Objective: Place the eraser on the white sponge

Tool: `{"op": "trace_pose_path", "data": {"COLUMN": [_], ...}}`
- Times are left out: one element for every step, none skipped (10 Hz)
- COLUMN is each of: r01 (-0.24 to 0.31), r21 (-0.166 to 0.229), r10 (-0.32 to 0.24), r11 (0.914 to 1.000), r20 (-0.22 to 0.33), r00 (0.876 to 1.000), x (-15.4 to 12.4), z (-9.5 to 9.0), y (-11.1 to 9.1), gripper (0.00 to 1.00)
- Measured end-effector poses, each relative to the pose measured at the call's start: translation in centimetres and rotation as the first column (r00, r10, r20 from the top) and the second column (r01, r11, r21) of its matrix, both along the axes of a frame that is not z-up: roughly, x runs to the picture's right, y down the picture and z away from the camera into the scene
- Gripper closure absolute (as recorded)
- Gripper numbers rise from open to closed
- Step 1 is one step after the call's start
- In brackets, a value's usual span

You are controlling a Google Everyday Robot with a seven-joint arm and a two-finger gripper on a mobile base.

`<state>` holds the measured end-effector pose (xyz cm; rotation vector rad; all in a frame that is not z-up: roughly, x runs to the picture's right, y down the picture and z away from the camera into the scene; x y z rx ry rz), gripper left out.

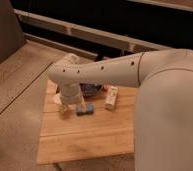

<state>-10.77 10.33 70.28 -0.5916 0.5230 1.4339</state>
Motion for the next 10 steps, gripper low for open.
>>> {"op": "trace_pose_path", "data": {"r01": [0.000,0.000,0.000,0.000,0.000,0.000,0.000,0.000,0.000,0.001], "r21": [0.000,0.000,0.000,-0.001,0.000,0.000,0.000,0.003,0.017,0.077], "r10": [0.000,0.000,0.000,0.000,0.000,0.000,0.000,0.000,0.000,-0.003], "r11": [1.0000,1.0000,1.0000,1.0000,1.0000,1.0000,1.0000,1.0000,0.9999,0.9971], "r20": [0.000,0.000,0.000,0.000,0.000,0.000,0.000,0.001,0.005,0.027], "r00": [1.000,1.000,1.000,1.000,1.000,1.000,1.000,1.000,1.000,1.000], "x": [0.0,0.0,0.0,0.0,0.0,0.0,0.0,0.0,0.0,-0.4], "z": [0.0,0.0,0.0,0.0,0.0,0.0,0.0,-0.1,-0.1,-0.3], "y": [0.0,0.0,0.0,0.0,0.0,0.0,0.0,-0.1,-0.4,-1.9], "gripper": [0.35,0.35,0.35,0.35,0.35,0.35,0.35,0.35,0.35,0.35]}}
